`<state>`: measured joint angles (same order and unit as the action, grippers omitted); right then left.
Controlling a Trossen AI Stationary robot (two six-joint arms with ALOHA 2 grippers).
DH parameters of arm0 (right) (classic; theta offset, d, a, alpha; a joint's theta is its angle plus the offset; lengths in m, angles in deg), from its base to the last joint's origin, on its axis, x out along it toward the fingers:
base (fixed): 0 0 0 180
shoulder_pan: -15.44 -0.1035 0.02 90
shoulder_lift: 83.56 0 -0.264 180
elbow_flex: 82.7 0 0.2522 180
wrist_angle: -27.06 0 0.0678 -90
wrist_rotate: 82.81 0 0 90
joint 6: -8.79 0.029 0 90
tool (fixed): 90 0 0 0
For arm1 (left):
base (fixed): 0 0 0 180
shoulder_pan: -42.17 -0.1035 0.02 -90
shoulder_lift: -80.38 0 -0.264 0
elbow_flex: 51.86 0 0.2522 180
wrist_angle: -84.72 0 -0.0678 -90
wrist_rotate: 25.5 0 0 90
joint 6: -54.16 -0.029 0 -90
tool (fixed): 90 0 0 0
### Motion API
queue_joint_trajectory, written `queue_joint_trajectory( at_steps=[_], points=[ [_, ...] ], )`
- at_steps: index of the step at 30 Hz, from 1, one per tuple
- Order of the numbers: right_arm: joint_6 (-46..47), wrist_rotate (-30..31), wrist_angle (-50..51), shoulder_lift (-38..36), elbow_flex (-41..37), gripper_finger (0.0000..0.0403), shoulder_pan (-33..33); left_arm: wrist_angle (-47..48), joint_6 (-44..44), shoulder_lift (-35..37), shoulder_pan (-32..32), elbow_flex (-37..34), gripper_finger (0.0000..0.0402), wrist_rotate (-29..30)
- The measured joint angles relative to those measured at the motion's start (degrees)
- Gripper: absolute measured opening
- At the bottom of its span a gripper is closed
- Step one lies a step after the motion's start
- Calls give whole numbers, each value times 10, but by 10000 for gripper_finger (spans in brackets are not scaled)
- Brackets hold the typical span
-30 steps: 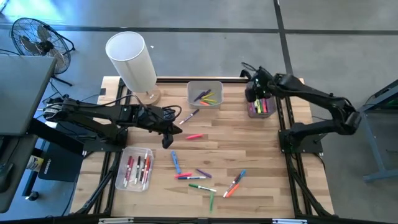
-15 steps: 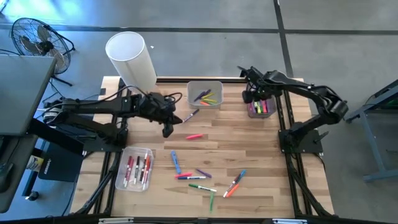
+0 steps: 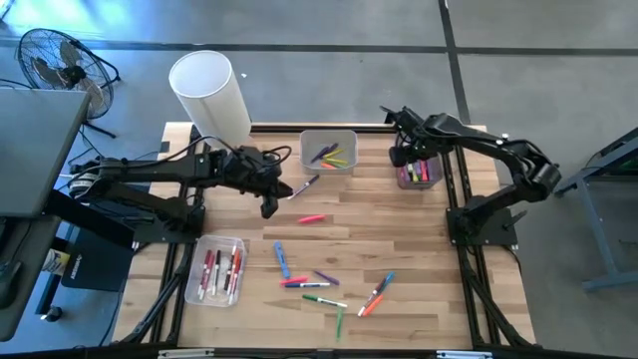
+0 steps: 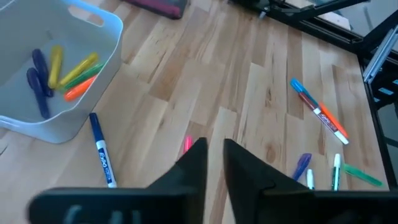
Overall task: Pick & Place Markers
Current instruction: Put the blue highlighter pen into the black bin
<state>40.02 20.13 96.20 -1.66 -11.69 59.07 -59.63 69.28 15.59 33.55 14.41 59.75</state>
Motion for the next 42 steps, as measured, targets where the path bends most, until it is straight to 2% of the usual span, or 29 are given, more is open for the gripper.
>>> queue_joint_trajectory(
  at_steps=[6,8,15,19,25,30,42],
  points=[
    [-14,0,7,-84,0,113,-41,-25,-6,0,11,0,119,27],
    [-13,0,10,-118,0,113,-66,-16,-44,0,26,0,128,34],
    [26,17,45,-203,0,109,-182,14,-246,-37,162,0,131,58],
    [53,36,50,-215,0,93,-249,27,-269,-78,232,1,131,85],
    [92,54,52,-212,0,67,-324,36,-329,-170,296,1,131,89],
    [129,62,51,-212,0,51,-368,47,-360,-229,304,1,131,90],
    [203,96,51,-212,0,41,-424,49,-468,-303,304,1,131,94]
  ],
)
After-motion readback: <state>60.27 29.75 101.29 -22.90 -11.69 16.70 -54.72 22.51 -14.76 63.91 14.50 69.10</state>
